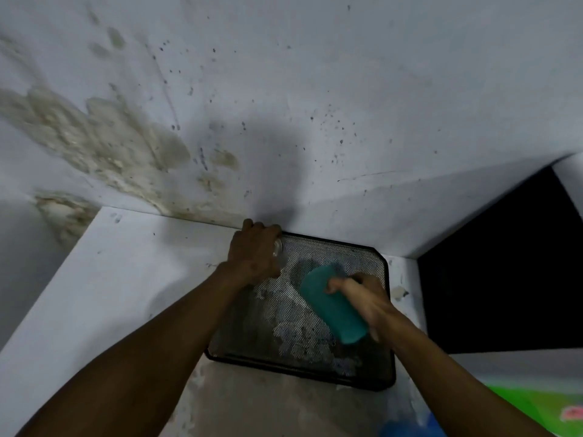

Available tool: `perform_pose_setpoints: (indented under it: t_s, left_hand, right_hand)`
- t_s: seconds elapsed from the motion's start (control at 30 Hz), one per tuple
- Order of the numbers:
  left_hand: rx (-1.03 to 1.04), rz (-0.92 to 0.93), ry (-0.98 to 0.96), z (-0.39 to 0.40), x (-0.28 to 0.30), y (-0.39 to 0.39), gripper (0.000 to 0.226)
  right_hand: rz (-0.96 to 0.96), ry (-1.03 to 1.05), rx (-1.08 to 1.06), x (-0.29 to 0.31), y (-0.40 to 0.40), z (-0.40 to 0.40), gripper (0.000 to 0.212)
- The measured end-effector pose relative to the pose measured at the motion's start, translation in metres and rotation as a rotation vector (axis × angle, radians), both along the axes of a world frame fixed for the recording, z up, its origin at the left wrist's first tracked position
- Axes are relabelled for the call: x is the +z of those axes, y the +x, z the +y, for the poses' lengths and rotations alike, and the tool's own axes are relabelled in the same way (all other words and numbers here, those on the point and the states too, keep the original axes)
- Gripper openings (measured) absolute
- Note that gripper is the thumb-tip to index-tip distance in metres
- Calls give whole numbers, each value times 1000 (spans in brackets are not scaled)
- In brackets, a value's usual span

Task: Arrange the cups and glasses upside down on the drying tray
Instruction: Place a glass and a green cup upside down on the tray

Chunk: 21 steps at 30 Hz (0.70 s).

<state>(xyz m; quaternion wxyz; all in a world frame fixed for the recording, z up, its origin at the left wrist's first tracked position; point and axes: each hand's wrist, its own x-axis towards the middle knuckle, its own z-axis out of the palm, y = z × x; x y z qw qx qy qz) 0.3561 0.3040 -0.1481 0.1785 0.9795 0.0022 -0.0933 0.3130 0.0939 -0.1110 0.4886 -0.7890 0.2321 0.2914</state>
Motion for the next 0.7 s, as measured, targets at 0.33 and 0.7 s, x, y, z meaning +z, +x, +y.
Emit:
perform_pose_setpoints:
  t_s: [0.33,0.7]
  left_hand:
    - [-66,89,118,10,-7,12,80]
    - [73,-33,-131,24,-27,-1,97]
  right_hand:
    - [-60,-226,188,1,31,11,44]
    - [-339,-643,572,-3,58,65,71]
